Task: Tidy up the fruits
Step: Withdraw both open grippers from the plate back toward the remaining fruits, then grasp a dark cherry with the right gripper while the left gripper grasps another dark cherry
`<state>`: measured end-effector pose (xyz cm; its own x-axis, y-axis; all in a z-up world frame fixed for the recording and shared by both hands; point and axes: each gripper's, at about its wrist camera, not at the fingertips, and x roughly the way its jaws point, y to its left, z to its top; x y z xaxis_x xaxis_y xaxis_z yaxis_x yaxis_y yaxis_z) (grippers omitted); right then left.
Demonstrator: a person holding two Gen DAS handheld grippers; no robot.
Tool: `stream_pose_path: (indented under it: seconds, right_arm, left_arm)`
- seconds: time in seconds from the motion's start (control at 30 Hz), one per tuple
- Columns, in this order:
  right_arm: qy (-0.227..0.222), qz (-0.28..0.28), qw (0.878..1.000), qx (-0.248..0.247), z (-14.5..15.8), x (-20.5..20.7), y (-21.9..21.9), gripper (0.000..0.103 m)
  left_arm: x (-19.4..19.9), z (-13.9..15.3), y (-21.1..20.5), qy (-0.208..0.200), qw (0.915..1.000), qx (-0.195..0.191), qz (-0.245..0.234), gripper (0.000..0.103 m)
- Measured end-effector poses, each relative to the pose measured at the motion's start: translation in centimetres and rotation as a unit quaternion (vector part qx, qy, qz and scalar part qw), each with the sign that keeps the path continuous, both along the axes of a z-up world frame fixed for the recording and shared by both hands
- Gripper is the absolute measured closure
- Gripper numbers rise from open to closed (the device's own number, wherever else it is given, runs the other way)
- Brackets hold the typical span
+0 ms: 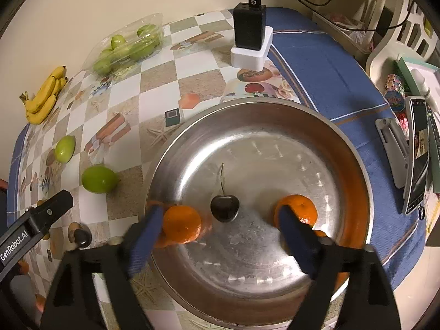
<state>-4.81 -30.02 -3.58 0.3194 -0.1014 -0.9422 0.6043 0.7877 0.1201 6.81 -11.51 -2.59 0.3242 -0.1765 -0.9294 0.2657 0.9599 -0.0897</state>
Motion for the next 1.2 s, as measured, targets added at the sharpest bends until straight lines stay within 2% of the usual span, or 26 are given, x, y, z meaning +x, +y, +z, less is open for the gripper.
stream_pose_path:
  seconds: [0.2, 0.53, 0.63, 0.7, 0.87, 1.2]
  right_arm:
    - [-0.008, 0.006, 1.000, 0.011, 0.0, 0.2, 0.4, 0.011]
    - [-0.029, 0.034, 0.999, -0.010, 1.1, 0.8, 2.3, 0.010]
    - [-0.041, 0.036, 0.998, -0.014, 1.4, 1.0, 2.8, 0.000]
    - [-0.051, 0.037, 0.998, -0.016, 1.8, 1.2, 3.2, 0.000]
    - [-0.064, 0.047, 0.997, -0.007, 2.3, 1.9, 4.3, 0.000]
    - [-0.074, 0.106, 0.991, 0.020, 2.6, 4.2, 8.6, 0.000]
  left_arm:
    - [0.1, 0.4, 0.4, -0.018, 0.9998, 0.010, -0.003, 0.000]
    - [0.5, 2.0, 1.5, -0.051, 0.9983, 0.023, -0.016, 0.000]
    - [0.7, 2.4, 2.0, -0.062, 0.9972, 0.034, -0.024, 0.000]
    - [0.9, 2.6, 2.6, -0.068, 0.9965, 0.041, -0.026, 0.000]
    - [1.8, 3.1, 4.4, -0.080, 0.9948, 0.058, -0.026, 0.000]
    - [4.1, 4.2, 10.1, -0.086, 0.9948, 0.054, 0.009, 0.000]
